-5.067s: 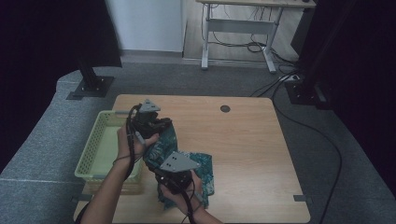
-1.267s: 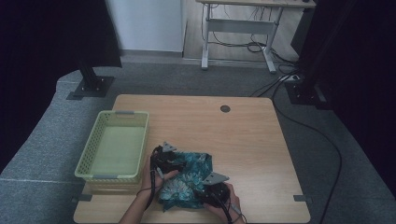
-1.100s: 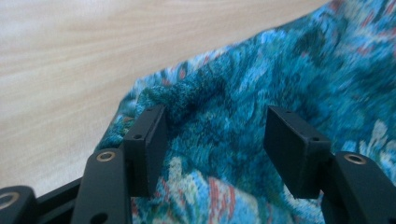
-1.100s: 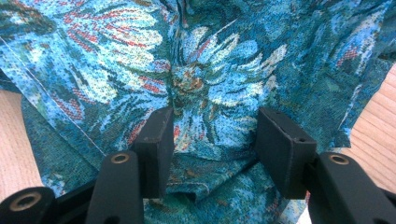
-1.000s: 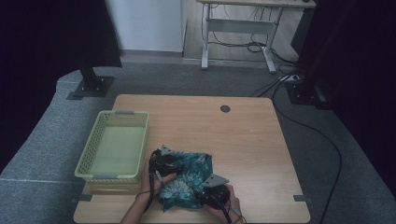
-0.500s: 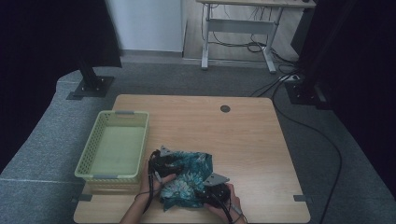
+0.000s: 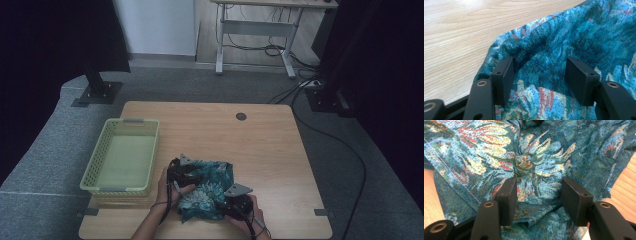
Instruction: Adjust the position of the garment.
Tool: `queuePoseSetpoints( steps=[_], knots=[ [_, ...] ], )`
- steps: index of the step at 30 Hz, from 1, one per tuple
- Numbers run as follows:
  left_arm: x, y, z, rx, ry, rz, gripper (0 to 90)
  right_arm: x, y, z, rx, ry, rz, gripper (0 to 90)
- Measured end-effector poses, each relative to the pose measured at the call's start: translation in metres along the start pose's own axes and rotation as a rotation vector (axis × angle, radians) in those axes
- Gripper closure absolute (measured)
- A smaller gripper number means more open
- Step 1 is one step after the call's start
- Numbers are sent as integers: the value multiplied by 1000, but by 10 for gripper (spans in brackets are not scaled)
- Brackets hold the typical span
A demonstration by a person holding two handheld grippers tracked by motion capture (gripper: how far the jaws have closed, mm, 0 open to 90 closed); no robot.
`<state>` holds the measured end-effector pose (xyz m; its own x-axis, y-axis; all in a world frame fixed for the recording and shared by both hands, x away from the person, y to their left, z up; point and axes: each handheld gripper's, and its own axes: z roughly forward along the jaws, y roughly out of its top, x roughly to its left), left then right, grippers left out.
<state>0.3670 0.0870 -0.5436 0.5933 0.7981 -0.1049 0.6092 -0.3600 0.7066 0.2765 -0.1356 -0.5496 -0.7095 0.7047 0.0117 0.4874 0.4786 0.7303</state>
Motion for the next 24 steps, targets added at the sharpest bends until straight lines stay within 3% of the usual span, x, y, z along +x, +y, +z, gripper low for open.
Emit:
queuePoseSetpoints(
  steps=[10,15,24],
  knots=[
    [-12,10,9,25,-21,36,388,-18,-9,-10,-2,-23,21,466],
    [-20,14,15,27,-23,64,387,-29,-18,-18,-8,-28,67,464],
    [-45,23,27,45,-28,116,377,-34,-33,-34,-7,-59,79,461]
  ],
)
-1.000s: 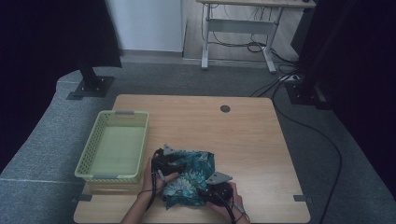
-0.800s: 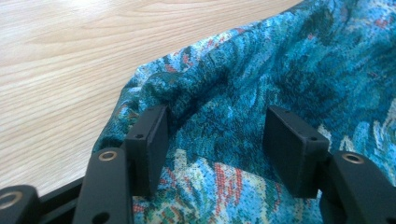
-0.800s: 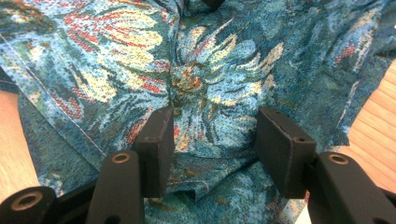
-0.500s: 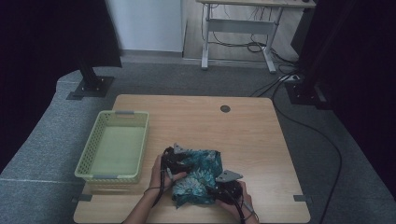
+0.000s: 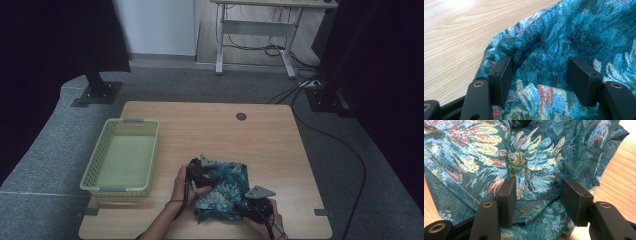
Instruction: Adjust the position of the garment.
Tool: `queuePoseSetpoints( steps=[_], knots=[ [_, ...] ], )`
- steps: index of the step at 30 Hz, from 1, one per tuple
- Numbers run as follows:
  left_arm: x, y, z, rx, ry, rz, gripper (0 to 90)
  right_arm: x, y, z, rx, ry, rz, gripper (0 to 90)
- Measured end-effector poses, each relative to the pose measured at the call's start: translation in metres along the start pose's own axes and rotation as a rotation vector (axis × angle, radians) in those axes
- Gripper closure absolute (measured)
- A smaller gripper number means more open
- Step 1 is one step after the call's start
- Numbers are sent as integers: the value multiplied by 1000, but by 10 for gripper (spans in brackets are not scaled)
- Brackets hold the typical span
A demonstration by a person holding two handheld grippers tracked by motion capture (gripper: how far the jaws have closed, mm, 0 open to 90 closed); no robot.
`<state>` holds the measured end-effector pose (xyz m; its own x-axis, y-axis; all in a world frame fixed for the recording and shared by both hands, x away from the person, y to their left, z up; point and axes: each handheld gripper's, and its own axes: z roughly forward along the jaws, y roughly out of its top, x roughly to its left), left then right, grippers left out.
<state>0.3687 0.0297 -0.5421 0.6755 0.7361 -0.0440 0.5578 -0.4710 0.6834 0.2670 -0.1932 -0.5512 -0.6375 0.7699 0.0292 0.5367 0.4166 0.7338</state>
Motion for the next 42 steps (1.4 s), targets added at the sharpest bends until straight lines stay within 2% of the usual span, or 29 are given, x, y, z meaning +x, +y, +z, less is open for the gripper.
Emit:
queuePoseSetpoints(
  steps=[2,3,4,5,6,9,19,27,31,34,38,41,42],
  knots=[
    [-5,2,3,1,-9,9,376,-1,-2,-4,6,-17,-4,452],
    [-5,2,3,1,-9,9,377,0,-4,-7,10,-44,-21,445],
    [-8,4,4,2,-14,11,377,0,-4,-7,10,-44,-21,445],
    [-13,5,6,2,-19,24,376,4,-7,-12,16,-118,-73,445],
    [-13,5,6,2,-19,24,376,4,-7,-12,16,-118,-73,445],
    [-23,7,10,-6,-27,41,376,8,-13,-20,19,-175,-119,456],
    [-43,8,12,0,-56,86,375,3,-31,-38,12,-170,-66,461],
    [-48,6,9,2,-66,95,375,0,-39,-44,-1,-138,-14,461],
    [-44,5,3,-23,-90,54,387,-3,-44,-46,-36,-116,31,457],
    [-40,3,-9,-68,-73,38,387,-5,-45,-51,-77,-109,55,457],
    [-26,-1,-24,-94,-55,-2,382,-7,-46,-58,-113,-101,79,456],
    [-15,-6,-30,-103,-79,-44,382,-6,-46,-60,-122,-100,78,456],
    [-12,-8,-31,-101,-73,-50,382,-6,-46,-61,-127,-98,74,456]
  ],
)
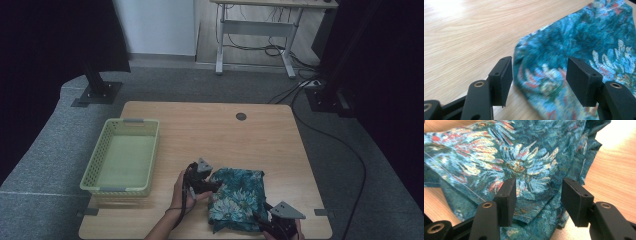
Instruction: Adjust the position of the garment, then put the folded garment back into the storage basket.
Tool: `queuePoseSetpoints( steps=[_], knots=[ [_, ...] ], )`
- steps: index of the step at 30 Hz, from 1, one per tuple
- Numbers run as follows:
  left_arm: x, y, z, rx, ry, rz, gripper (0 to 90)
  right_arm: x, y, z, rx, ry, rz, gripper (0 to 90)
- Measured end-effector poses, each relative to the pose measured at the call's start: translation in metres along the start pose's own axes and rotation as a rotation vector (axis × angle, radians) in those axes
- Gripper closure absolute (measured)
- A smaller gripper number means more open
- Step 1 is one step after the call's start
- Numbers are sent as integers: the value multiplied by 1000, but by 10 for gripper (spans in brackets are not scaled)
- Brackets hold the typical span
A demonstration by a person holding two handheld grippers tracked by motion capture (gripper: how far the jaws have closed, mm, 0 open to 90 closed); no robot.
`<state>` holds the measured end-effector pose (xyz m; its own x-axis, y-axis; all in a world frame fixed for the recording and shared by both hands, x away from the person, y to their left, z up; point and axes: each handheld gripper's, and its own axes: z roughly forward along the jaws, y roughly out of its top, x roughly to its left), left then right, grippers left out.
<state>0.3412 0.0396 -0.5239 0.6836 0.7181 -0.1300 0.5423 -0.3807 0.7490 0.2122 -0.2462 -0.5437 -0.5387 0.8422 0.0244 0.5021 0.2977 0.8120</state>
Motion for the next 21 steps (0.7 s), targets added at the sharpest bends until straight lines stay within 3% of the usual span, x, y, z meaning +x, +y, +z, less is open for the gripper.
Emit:
queuePoseSetpoints(
  steps=[11,18,21],
  knots=[
    [7,-4,5,0,3,-29,381,3,-1,-3,-3,-14,-3,450],
    [16,2,12,-18,-43,-74,383,3,0,-4,-9,-17,-1,448],
    [19,4,20,-1,-42,-79,384,2,0,-4,-6,-16,-1,448]
  ],
)
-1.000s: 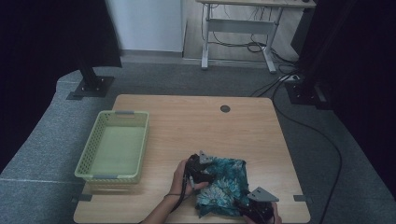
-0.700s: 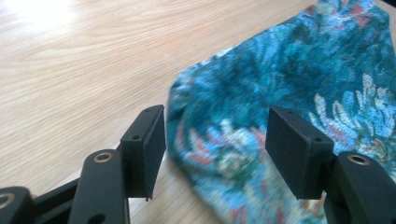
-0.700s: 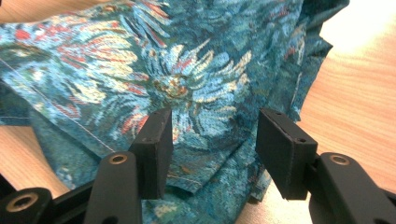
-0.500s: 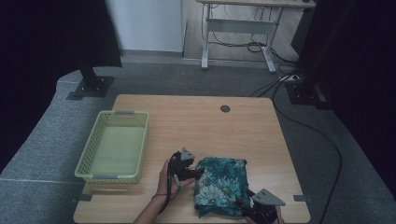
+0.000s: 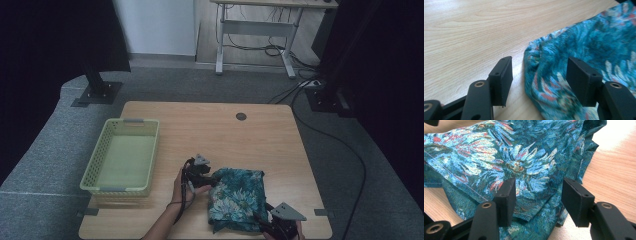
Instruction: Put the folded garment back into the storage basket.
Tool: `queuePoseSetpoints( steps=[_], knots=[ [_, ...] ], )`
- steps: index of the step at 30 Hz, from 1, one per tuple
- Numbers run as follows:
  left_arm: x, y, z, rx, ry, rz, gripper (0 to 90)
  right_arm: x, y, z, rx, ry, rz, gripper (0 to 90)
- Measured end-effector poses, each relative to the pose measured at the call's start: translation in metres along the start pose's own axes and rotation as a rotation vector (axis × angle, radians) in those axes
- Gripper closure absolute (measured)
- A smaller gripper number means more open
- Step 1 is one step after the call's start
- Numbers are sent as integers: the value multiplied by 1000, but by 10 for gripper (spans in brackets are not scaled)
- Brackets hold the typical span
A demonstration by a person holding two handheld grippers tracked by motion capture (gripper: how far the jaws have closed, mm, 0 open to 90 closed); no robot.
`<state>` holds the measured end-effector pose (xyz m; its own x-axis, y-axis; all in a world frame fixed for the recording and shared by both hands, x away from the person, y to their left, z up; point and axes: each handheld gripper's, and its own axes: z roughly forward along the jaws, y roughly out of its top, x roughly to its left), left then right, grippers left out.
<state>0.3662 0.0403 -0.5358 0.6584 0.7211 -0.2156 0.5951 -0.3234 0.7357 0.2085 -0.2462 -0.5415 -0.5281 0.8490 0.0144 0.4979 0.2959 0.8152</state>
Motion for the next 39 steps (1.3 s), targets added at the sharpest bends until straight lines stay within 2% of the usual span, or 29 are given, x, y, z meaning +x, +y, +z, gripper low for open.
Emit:
queuePoseSetpoints(
  steps=[8,12,14,16,18,20,22,25,28,31,33,39],
  knots=[
    [-3,3,21,27,10,5,383,-1,0,-2,-6,-4,6,447],
    [-7,4,26,18,9,12,383,-3,0,-3,-8,-5,9,447],
    [-9,2,27,10,19,31,396,-3,0,-3,-7,-7,12,447],
    [-13,1,28,4,28,62,453,-3,0,-3,-7,-5,14,447],
    [-17,-1,28,7,46,113,526,-3,0,-3,-8,-6,13,447],
    [-21,-4,28,-4,39,133,616,-2,1,-3,-9,-6,10,447],
    [-21,-5,28,-10,18,123,692,-2,1,-4,-11,-7,11,447],
    [-22,-6,27,-7,11,131,745,-2,1,-4,-13,-8,14,447],
    [-23,-6,27,-12,13,142,758,-3,0,-4,-13,-7,15,447],
    [-22,-6,27,-15,-5,126,761,-3,0,-4,-8,-7,17,447],
    [-22,-6,25,-28,-22,113,762,-3,0,-4,-6,-5,19,447],
    [-31,-2,15,-76,-46,130,762,-1,1,-5,-5,2,24,431]
  ],
)
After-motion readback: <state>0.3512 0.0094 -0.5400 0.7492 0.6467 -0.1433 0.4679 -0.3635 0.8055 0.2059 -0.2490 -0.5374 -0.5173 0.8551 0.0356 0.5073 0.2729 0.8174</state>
